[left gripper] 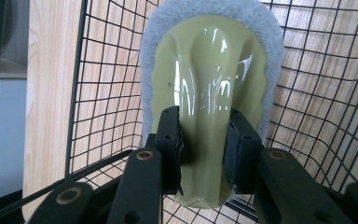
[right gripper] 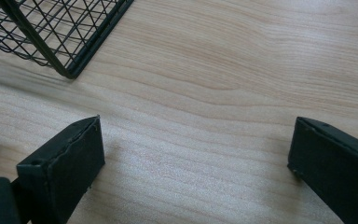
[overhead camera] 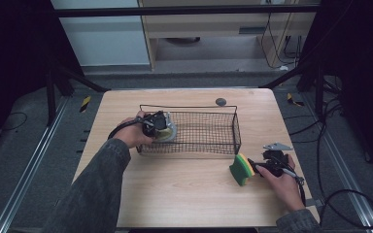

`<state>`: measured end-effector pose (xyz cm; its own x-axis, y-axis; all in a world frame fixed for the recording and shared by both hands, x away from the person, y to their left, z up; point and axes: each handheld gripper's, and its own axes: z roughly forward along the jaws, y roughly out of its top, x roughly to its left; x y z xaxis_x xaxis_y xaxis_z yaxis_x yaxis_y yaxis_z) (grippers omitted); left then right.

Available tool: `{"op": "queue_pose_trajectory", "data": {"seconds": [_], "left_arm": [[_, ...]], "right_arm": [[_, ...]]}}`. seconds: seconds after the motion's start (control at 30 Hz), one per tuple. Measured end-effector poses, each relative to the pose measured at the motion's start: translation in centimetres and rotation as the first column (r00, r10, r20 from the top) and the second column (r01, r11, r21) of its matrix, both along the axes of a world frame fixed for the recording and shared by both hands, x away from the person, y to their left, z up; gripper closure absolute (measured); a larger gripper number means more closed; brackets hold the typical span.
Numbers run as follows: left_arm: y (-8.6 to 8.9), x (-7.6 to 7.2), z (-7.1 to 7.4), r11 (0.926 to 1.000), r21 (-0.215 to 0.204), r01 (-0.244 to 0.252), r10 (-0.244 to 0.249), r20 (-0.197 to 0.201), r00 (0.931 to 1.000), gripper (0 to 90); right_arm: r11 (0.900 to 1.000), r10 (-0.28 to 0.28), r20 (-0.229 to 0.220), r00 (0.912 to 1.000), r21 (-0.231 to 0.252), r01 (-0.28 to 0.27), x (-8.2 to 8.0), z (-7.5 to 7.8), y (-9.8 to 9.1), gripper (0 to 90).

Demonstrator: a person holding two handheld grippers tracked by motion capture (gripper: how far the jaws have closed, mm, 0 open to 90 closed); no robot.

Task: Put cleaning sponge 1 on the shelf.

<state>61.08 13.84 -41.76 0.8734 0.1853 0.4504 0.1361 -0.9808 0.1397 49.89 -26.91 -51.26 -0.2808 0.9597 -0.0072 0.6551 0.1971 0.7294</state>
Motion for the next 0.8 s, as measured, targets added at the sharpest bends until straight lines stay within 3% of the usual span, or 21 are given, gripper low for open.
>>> {"op": "queue_pose_trajectory", "data": {"seconds": [0.4,0.53,0.73,0.8], "left_arm": [[0.0,0.0,0.0,0.9999,-0.011,-0.005,0.005,-0.023,0.9997,69.9],[0.1,-0.2,0.2,0.9993,-0.037,-0.012,0.010,-0.030,0.9995,67.8],[0.2,-0.7,1.3,0.9961,-0.088,-0.002,0.001,-0.011,0.9999,66.8],[0.2,-0.8,1.7,0.9961,-0.088,0.008,-0.007,0.005,1.0000,66.8]], "right_arm": [[1.0000,0.002,0.002,1.0000,-0.003,-0.002,0.0,0.0,0.0,3.7],[1.0000,0.002,0.000,1.0000,-0.001,-0.002,0.0,0.0,0.0,3.7],[1.0000,0.003,0.003,1.0000,-0.003,-0.003,0.0,0.0,0.0,3.7],[1.0000,0.003,0.002,1.0000,-0.002,-0.003,0.0,0.0,0.0,3.7]]}}
